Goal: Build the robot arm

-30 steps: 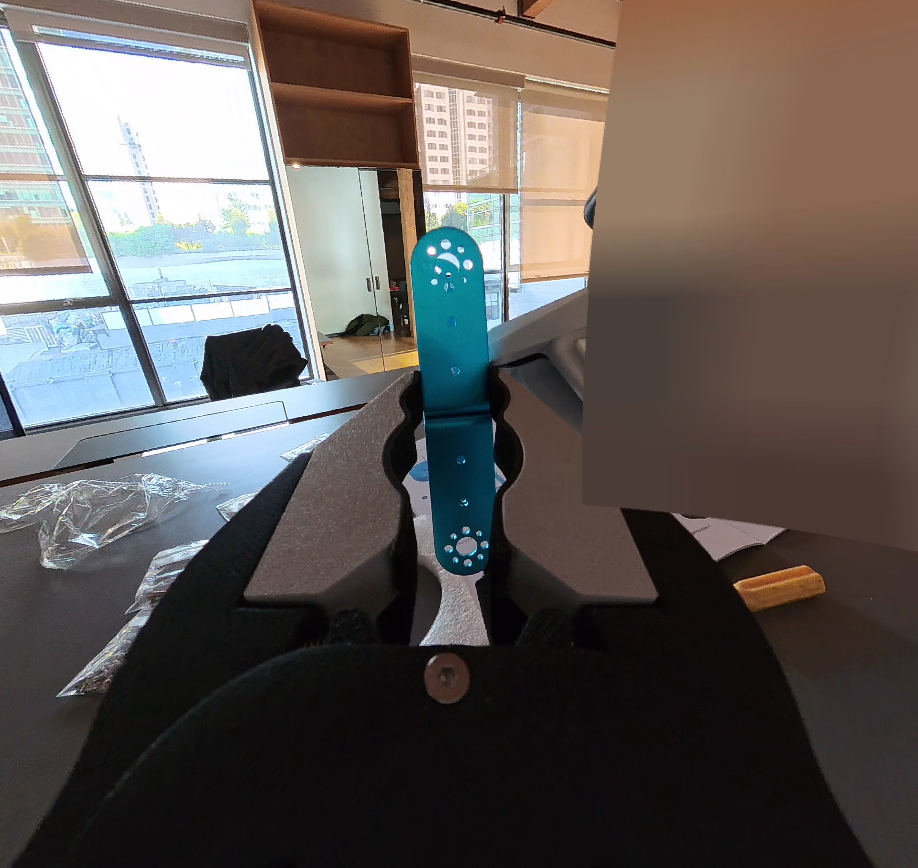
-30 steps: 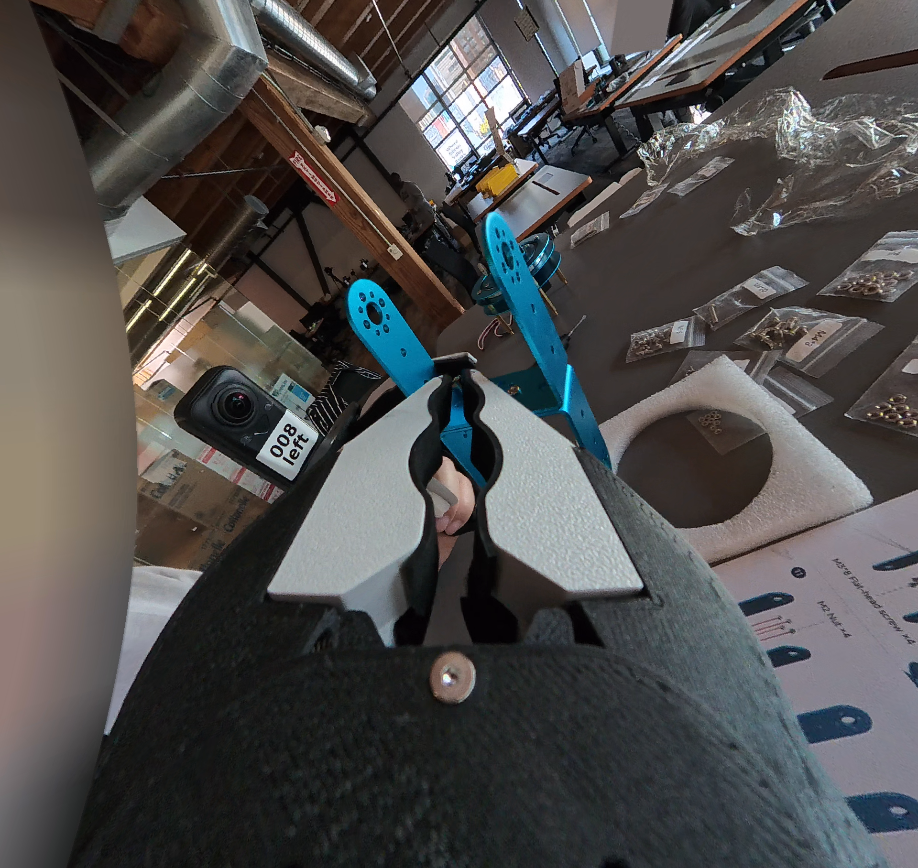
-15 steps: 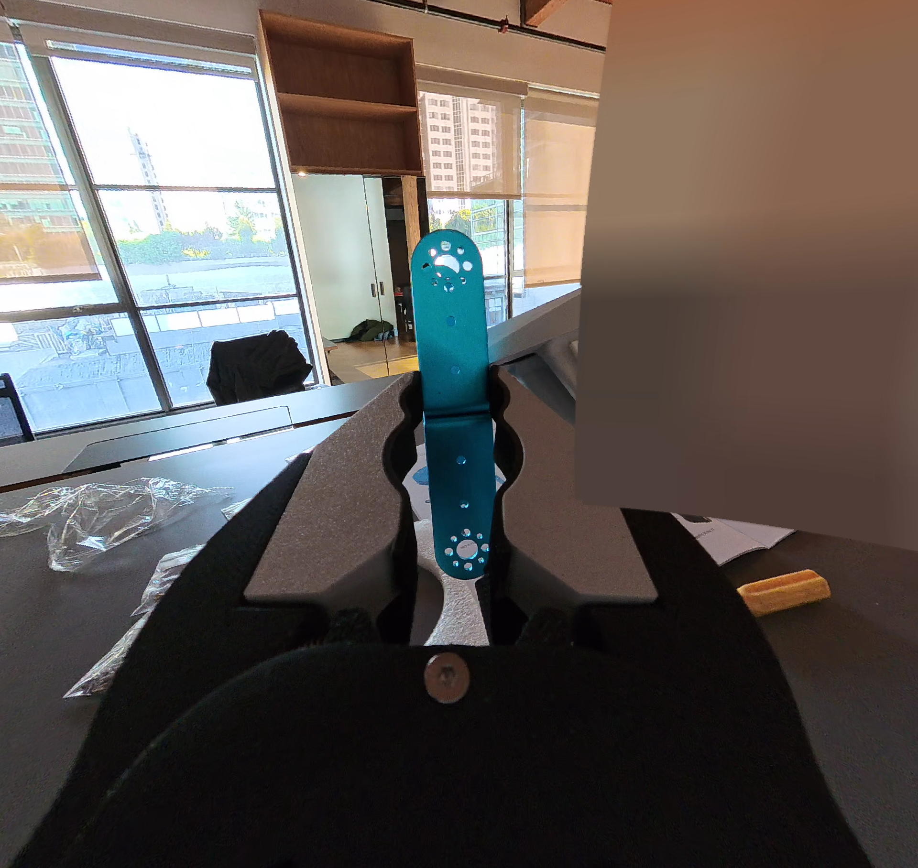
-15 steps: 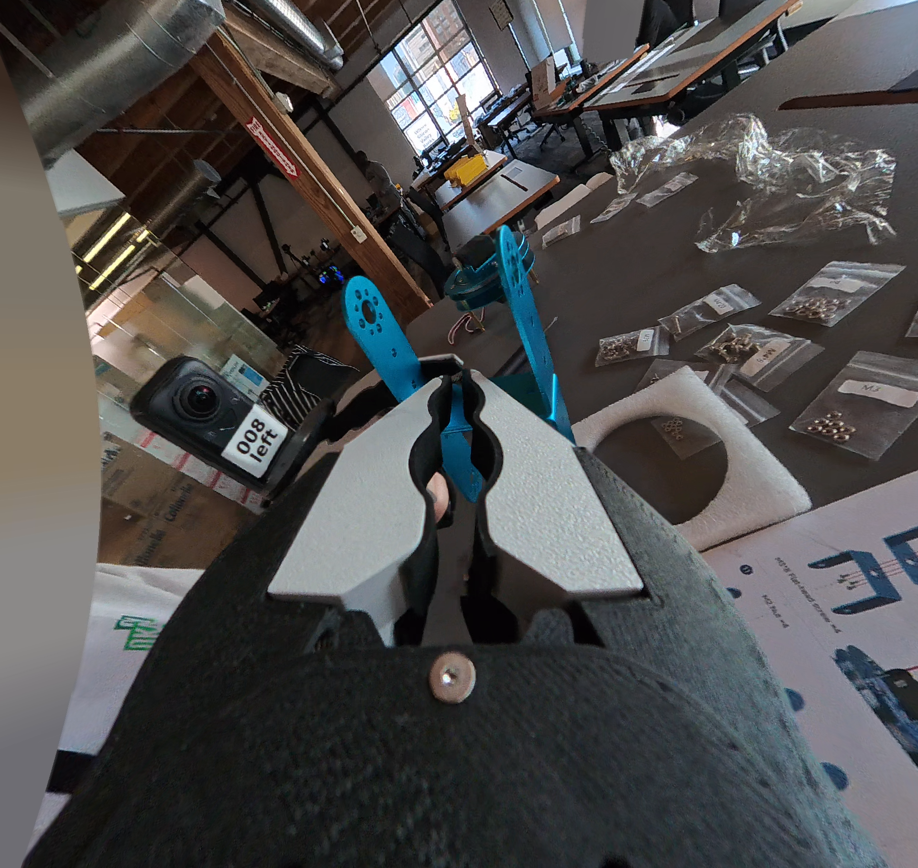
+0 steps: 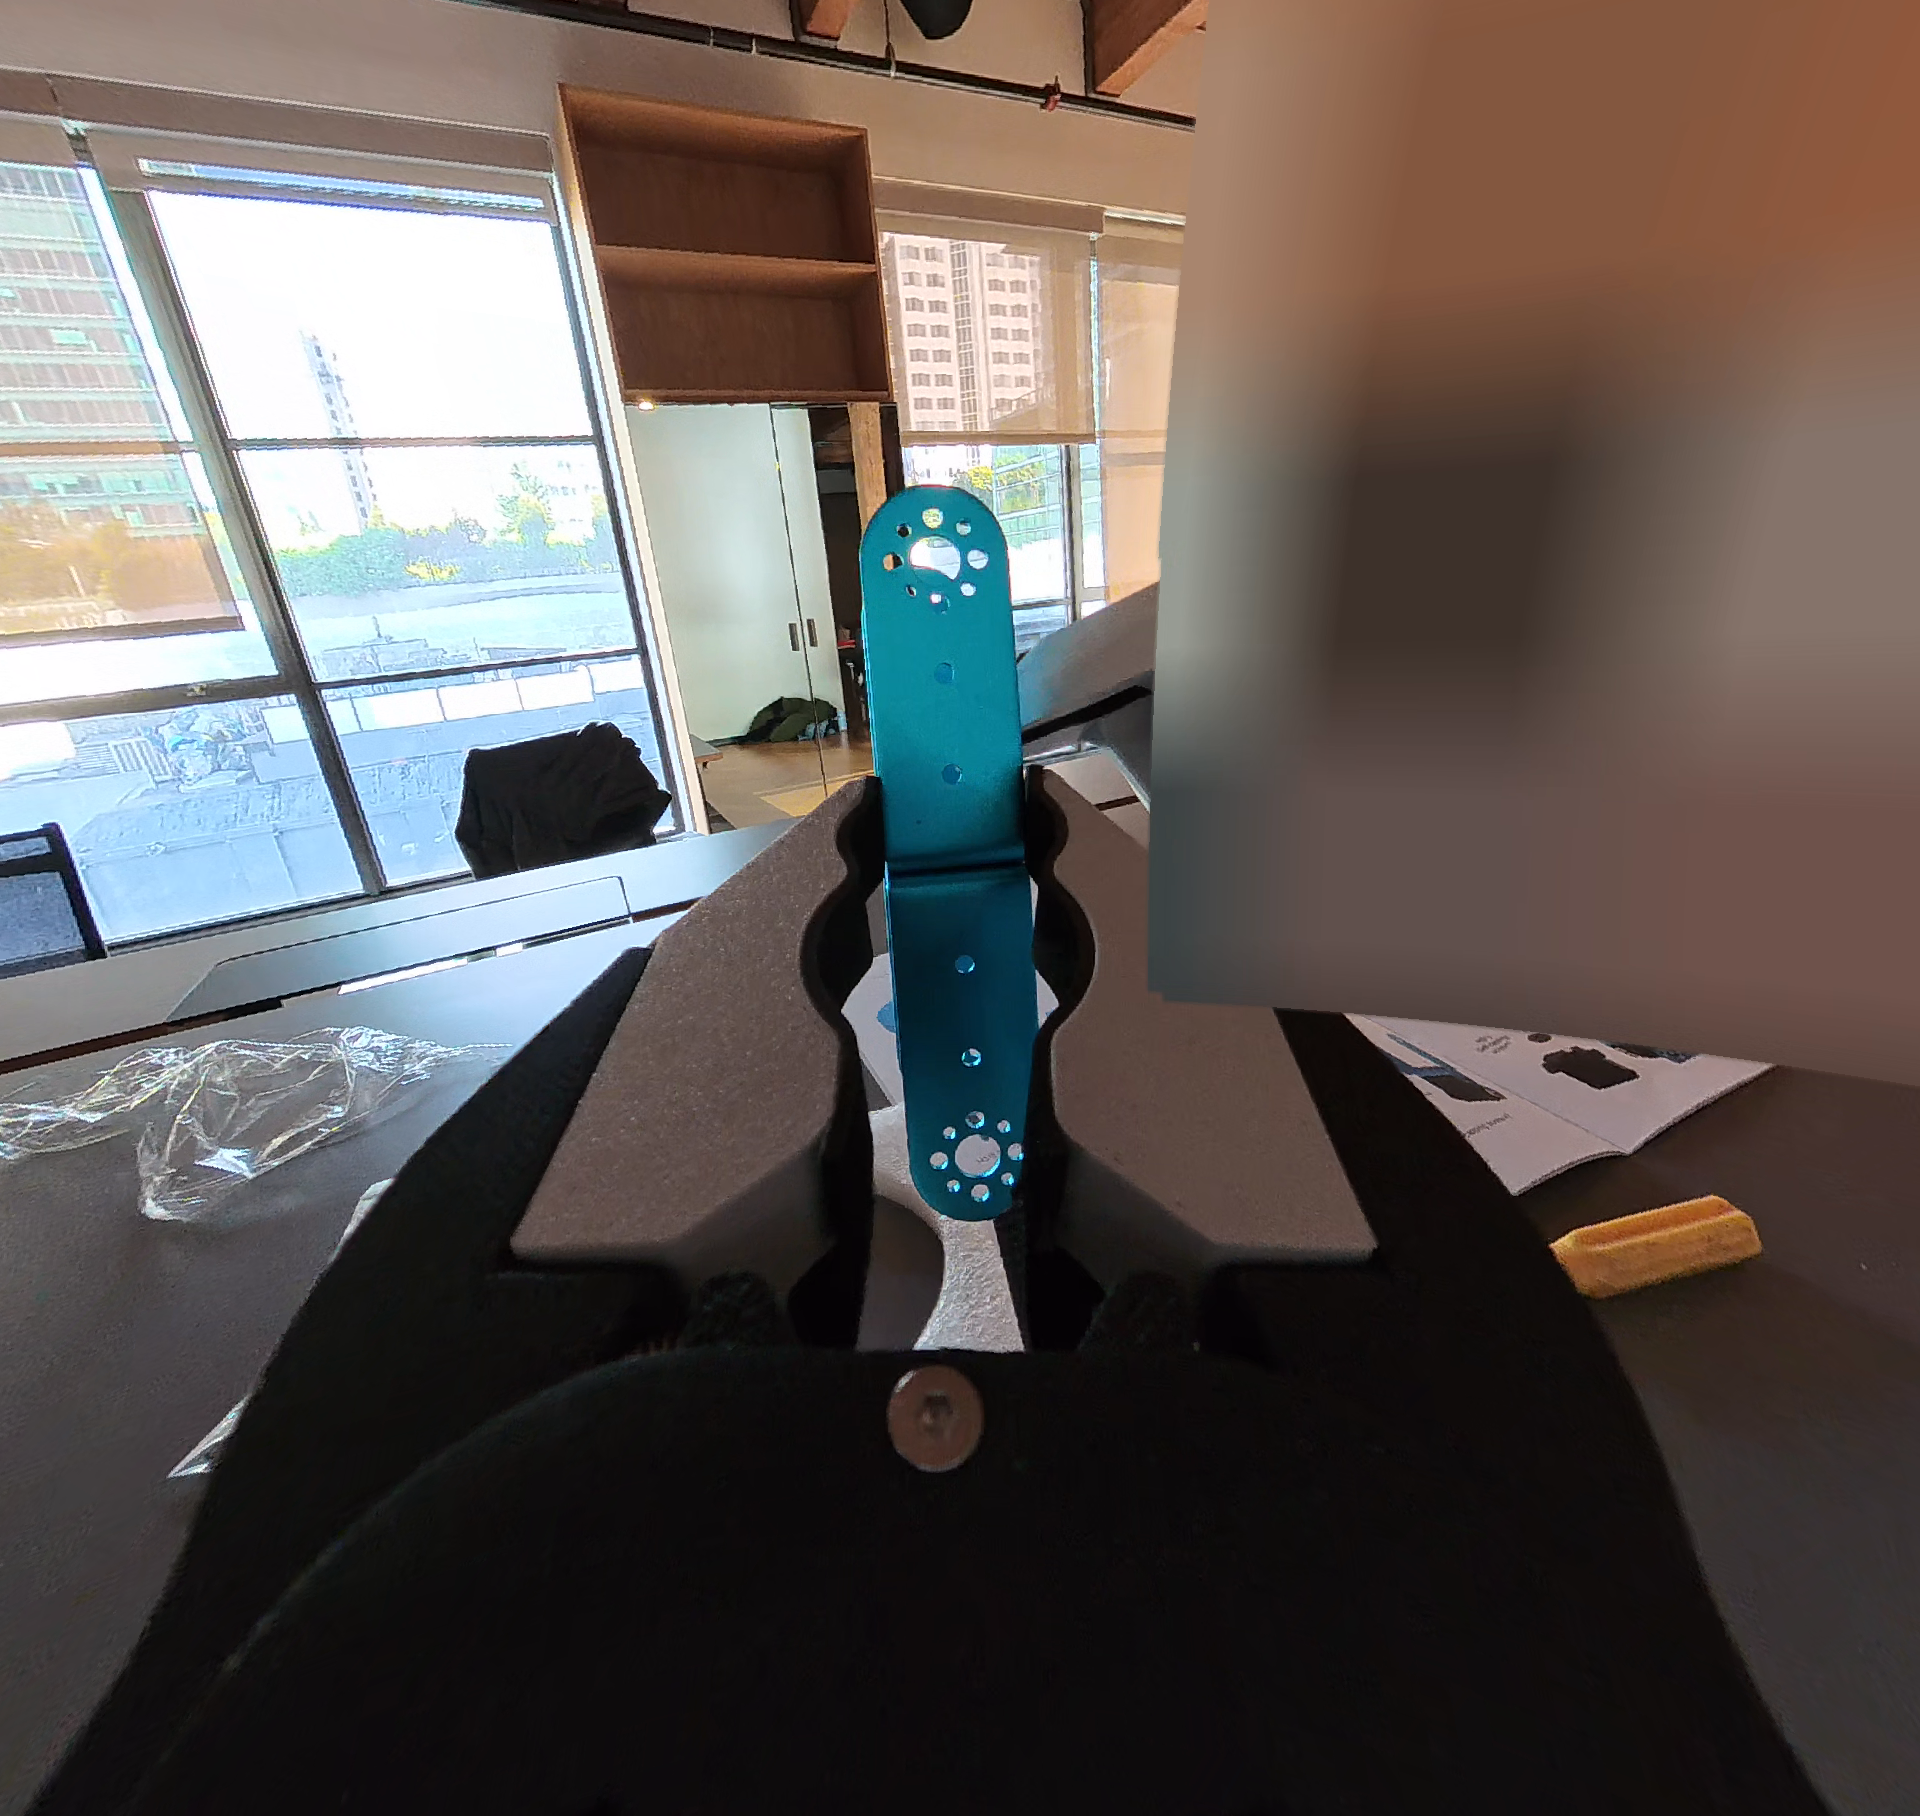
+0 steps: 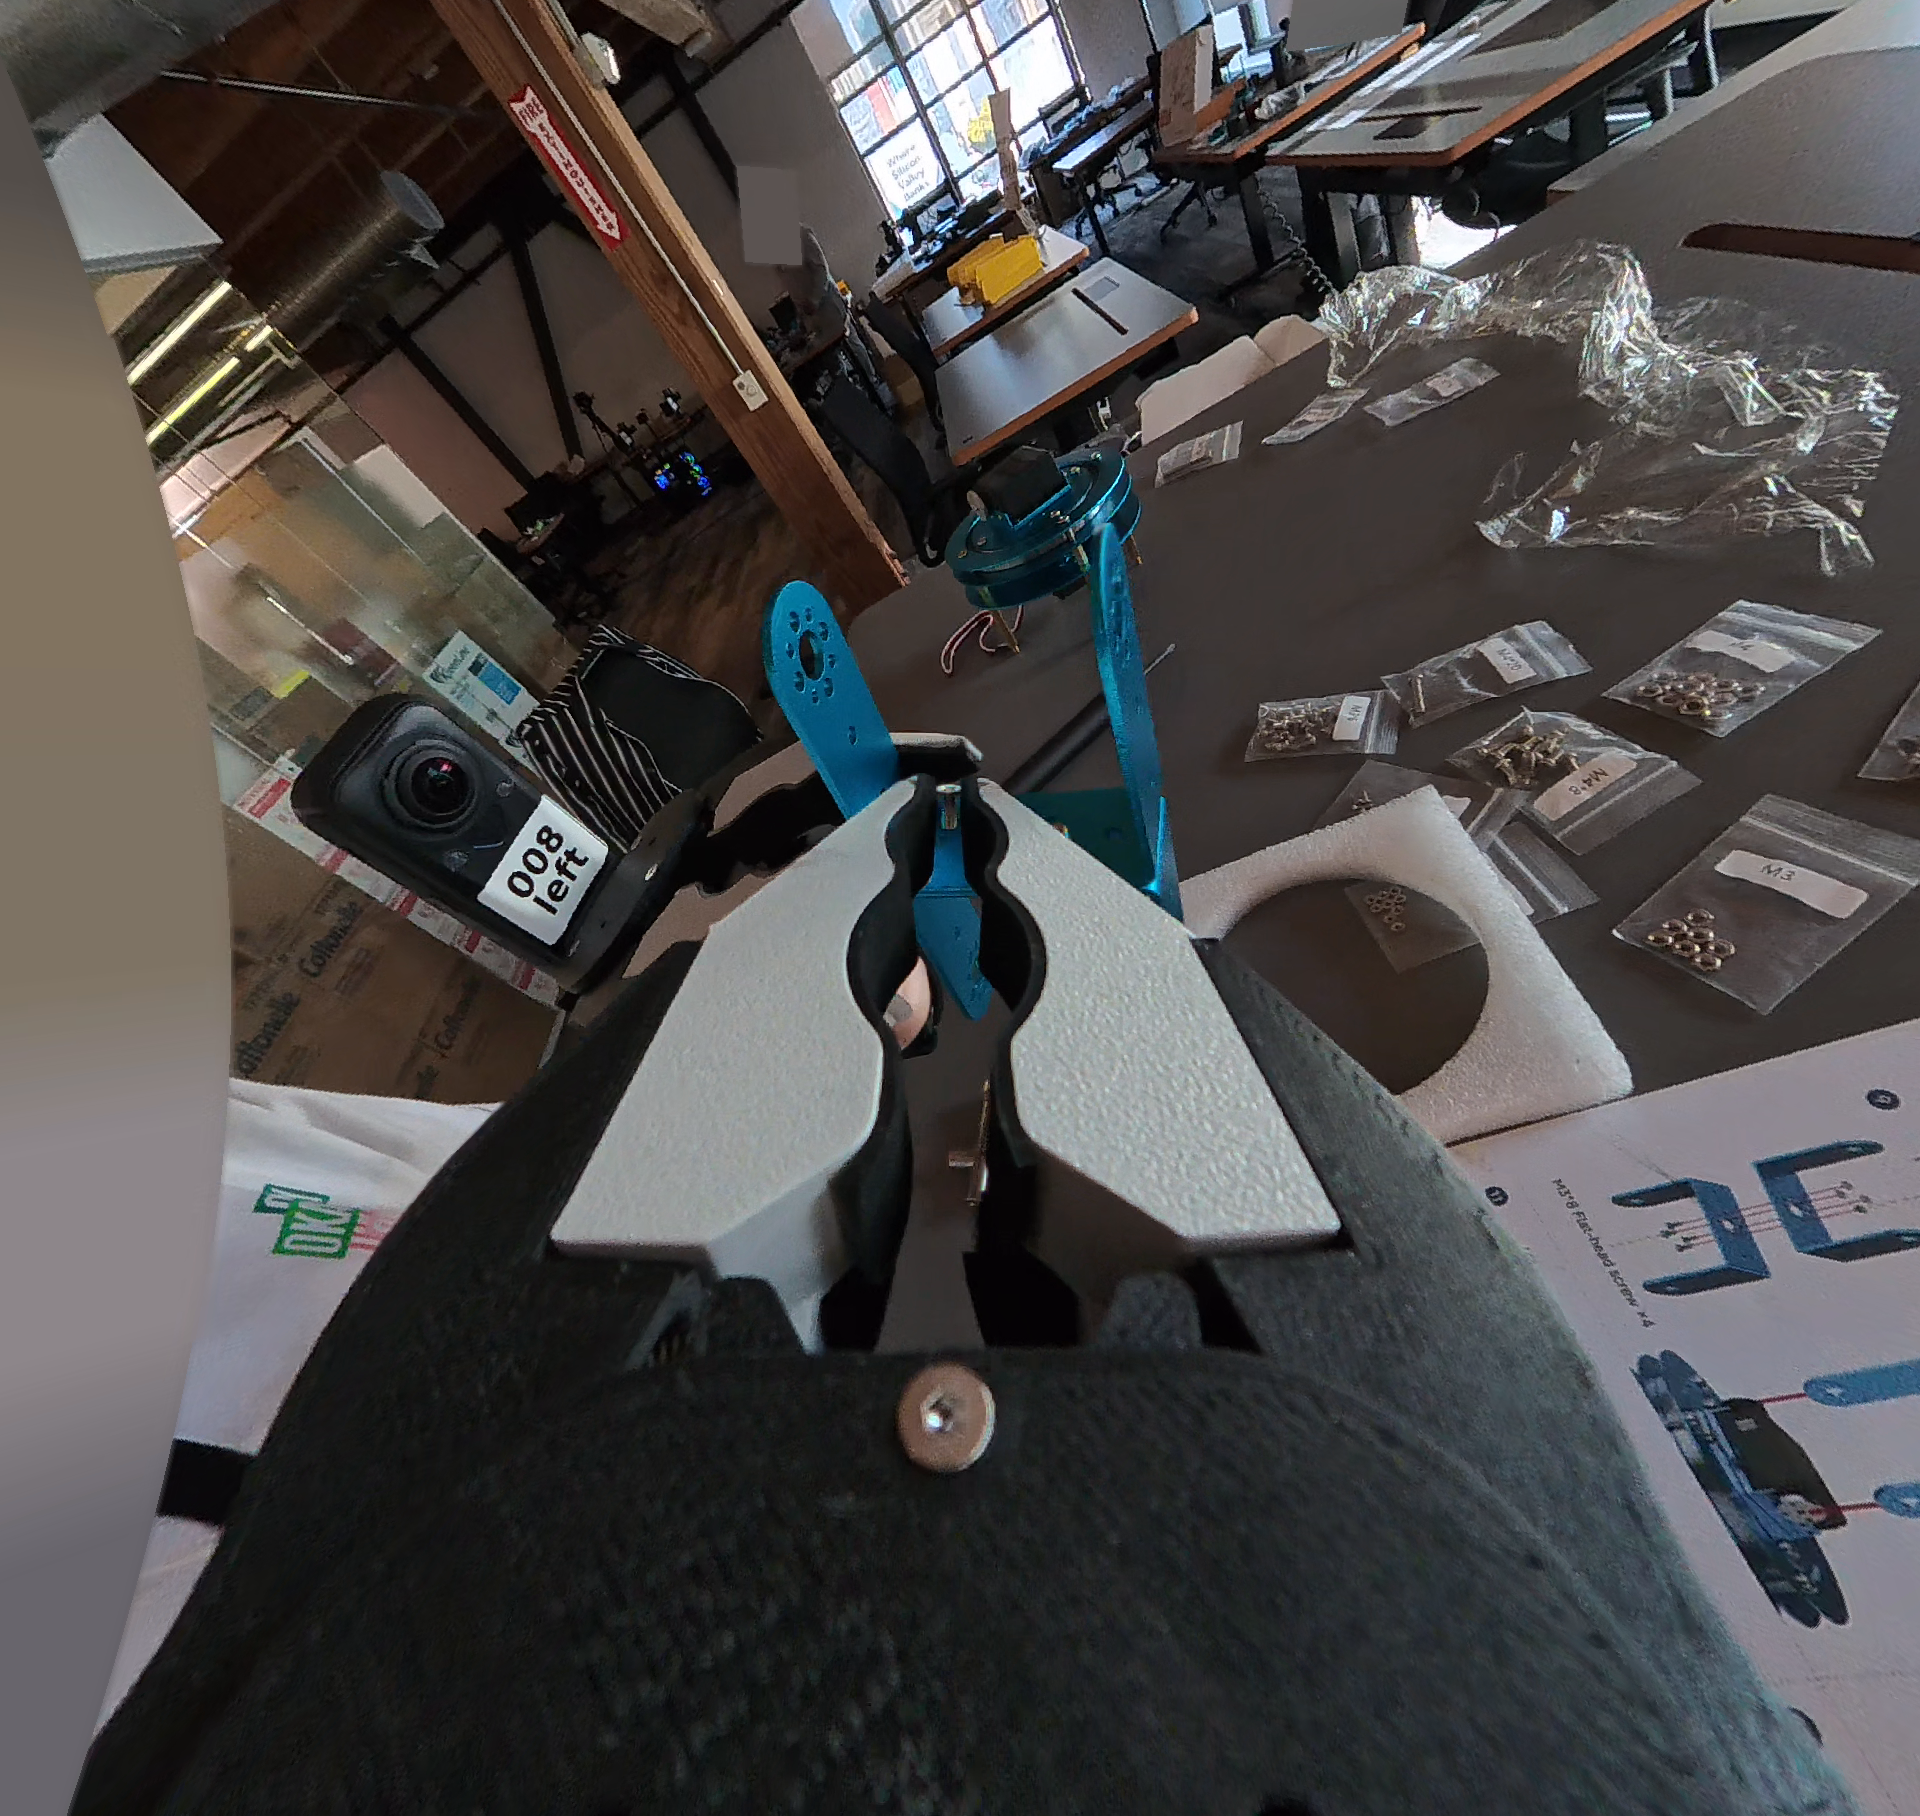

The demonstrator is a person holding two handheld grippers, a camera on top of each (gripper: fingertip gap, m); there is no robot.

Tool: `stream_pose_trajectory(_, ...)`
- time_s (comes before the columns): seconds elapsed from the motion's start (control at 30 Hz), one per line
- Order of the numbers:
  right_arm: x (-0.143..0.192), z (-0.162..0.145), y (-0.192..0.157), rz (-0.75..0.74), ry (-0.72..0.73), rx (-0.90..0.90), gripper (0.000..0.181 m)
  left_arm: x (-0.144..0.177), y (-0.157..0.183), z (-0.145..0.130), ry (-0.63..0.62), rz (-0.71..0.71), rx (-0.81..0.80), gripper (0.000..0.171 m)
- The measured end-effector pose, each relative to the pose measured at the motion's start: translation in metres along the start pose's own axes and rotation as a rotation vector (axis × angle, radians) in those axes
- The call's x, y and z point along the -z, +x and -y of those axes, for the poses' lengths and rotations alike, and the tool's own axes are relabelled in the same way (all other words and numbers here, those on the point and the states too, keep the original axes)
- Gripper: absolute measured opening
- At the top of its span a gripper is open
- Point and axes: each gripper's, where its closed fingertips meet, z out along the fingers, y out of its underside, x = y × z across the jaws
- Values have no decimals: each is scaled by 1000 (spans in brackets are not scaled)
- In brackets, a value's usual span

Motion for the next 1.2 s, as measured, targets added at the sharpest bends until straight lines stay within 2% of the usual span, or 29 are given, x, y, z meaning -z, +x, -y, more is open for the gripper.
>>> stream_pose_trajectory(0.3, 0, -2, -2, 43, 24, -93, 3, 2, 6, 6, 27, 6, -58, 24)
stream_pose_trajectory(0.6, 3, 3, -6, -10, 169, -36, 3, 6, 10, 14, 69, -16, -36, 24)
stream_pose_trajectory(0.83, -1, -2, -15, -50, 169, 82, 3, 12, 13, 21, 115, -25, -48, 24)
stream_pose_trajectory(1.2, 0, -3, -15, -51, 145, 103, 3, 13, 15, 21, 112, -34, -61, 24)
